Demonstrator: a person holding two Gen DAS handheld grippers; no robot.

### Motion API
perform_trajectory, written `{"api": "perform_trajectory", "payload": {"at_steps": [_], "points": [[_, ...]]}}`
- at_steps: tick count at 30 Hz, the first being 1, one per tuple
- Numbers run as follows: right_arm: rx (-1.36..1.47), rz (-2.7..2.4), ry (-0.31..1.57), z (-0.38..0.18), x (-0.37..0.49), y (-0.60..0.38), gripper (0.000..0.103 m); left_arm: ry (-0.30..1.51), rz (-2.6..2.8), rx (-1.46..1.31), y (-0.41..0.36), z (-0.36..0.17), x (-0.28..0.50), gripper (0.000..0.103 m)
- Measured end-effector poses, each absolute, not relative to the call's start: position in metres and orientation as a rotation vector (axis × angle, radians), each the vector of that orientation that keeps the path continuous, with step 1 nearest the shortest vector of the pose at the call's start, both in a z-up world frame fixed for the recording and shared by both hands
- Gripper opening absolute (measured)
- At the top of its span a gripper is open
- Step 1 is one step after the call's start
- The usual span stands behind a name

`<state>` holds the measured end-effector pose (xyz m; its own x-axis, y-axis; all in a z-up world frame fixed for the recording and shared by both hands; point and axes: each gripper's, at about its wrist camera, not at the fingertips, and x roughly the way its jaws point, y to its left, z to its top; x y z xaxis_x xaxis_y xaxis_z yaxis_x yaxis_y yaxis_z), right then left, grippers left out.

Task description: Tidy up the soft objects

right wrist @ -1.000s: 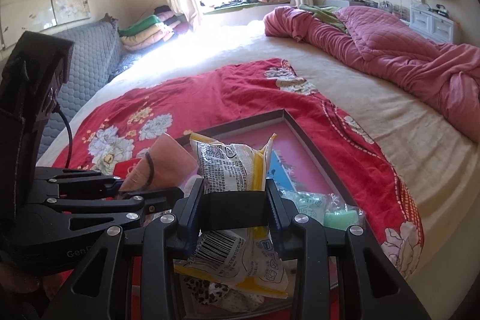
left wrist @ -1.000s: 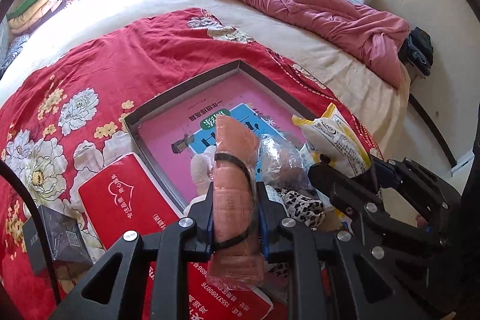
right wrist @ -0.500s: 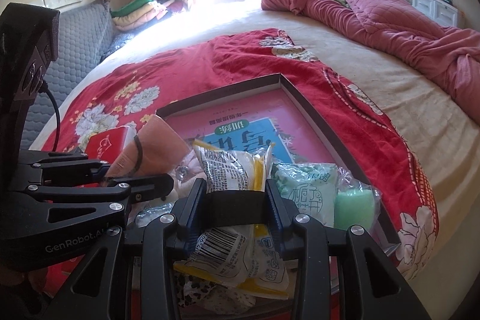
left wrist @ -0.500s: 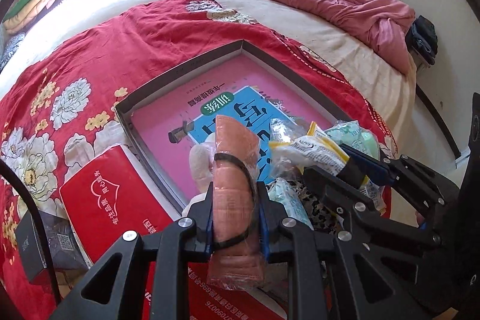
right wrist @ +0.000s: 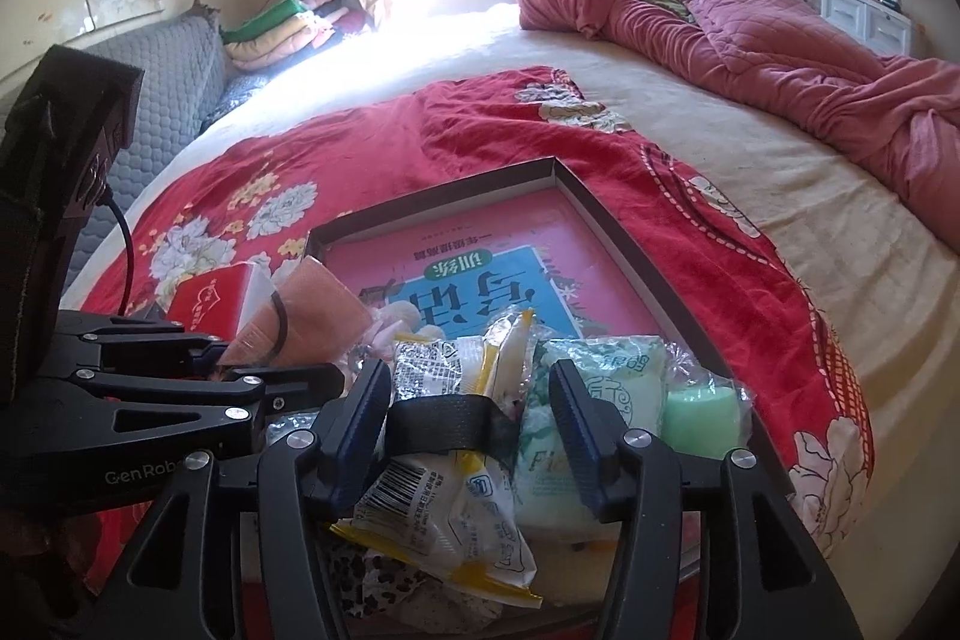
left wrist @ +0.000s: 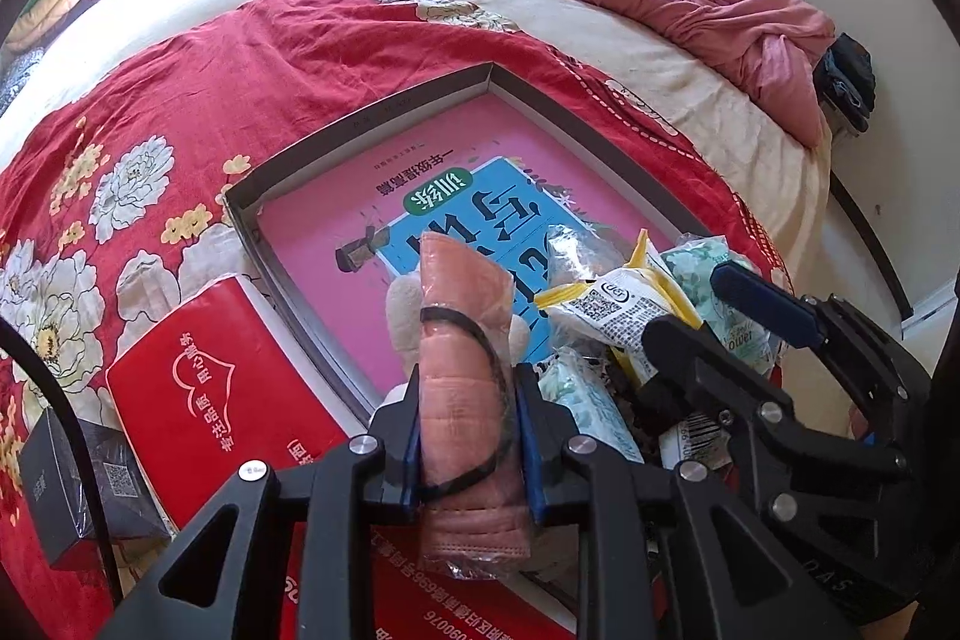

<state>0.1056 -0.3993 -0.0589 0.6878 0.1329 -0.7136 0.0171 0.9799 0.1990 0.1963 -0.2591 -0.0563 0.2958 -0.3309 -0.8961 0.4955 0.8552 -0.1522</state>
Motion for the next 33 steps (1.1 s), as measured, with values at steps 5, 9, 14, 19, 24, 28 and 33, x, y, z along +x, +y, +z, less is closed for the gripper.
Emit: {"api": "perform_trajectory", "payload": {"at_steps": [5,9,14,19,24,28,33], "points": [[0.264,0.01,0.73,-0.043,0.097,-0.419,0.06,1.159,-0.569,0.157,-0.261,-0.055,0.197,0.037],[0.318,-0.022,0.691,-0.032,0.091,-0.433,0.068,1.148,-0.577,0.166,-0.263,-0.052,0.192,0.05],[0.317,-0.051,0.671,-0.017,0.083,-0.434,0.071,1.095,-0.555,0.154,-0.254,-0.036,0.179,0.064],[0.301,-0.087,0.664,0.0,0.071,-0.424,0.072,1.03,-0.517,0.133,-0.237,-0.011,0.161,0.074],[0.314,-0.078,0.641,0.02,0.049,-0.404,0.072,0.966,-0.479,0.103,-0.217,0.014,0.139,0.082],[0.322,-0.091,0.61,0.034,0.026,-0.383,0.073,0.914,-0.442,0.116,-0.202,0.03,0.119,0.086],[0.312,-0.11,0.57,0.051,-0.004,-0.359,0.079,0.9,-0.426,0.101,-0.182,0.038,0.098,0.086]]}}
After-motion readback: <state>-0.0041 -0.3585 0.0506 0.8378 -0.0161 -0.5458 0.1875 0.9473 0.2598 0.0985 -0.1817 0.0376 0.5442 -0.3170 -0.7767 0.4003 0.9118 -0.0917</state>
